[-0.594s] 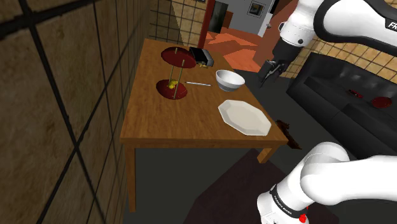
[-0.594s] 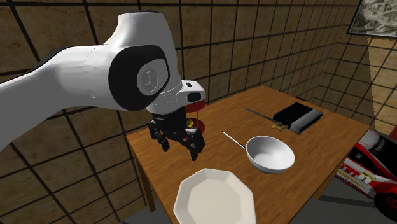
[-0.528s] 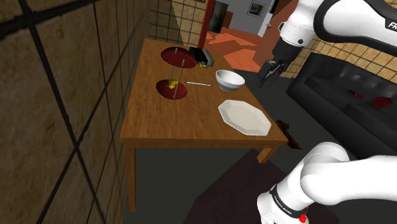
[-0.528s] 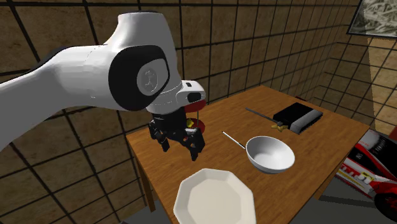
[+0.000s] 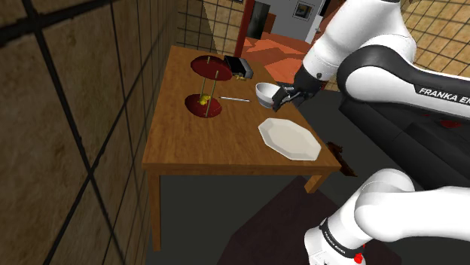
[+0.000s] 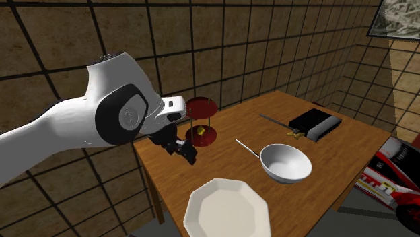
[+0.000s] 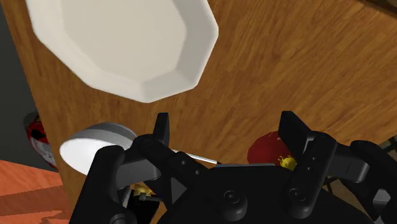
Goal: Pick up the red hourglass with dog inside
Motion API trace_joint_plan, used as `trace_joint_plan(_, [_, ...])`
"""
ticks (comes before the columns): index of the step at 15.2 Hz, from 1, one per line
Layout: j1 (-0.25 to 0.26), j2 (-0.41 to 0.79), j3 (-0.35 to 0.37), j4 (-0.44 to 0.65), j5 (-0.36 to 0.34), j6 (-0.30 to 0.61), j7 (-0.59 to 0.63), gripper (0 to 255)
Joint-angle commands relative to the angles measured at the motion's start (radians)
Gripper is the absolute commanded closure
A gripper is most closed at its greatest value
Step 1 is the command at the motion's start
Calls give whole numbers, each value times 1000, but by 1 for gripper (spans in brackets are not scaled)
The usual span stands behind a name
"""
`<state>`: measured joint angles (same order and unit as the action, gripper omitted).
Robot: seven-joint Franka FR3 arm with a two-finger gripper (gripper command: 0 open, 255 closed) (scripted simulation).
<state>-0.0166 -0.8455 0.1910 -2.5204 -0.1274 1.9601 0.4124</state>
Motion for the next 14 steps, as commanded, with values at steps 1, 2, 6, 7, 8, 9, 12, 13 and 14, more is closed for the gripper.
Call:
trace_joint_plan(1, [-20, 11, 75, -47, -14, 117, 114, 0])
trace_joint_plan(2, [-38, 26, 115, -60, -26, 170, 170, 0])
trace_joint_plan(6, [-150, 112, 298, -74, -107, 364, 419, 0])
trace_joint_plan(7, [-193, 136, 352, -67, -137, 406, 487, 0])
trace_joint_plan(8, [-241, 160, 410, -57, -171, 443, 559, 0])
trace_joint_plan(9, [-296, 184, 471, -43, -208, 477, 633, 0])
trace_joint_plan(12, [-500, 242, 682, 23, -335, 547, 864, 0])
trace_joint_plan(13, [-579, 255, 760, 52, -379, 560, 942, 0])
trace_joint_plan(14, [-662, 263, 841, 84, -420, 568, 1016, 0])
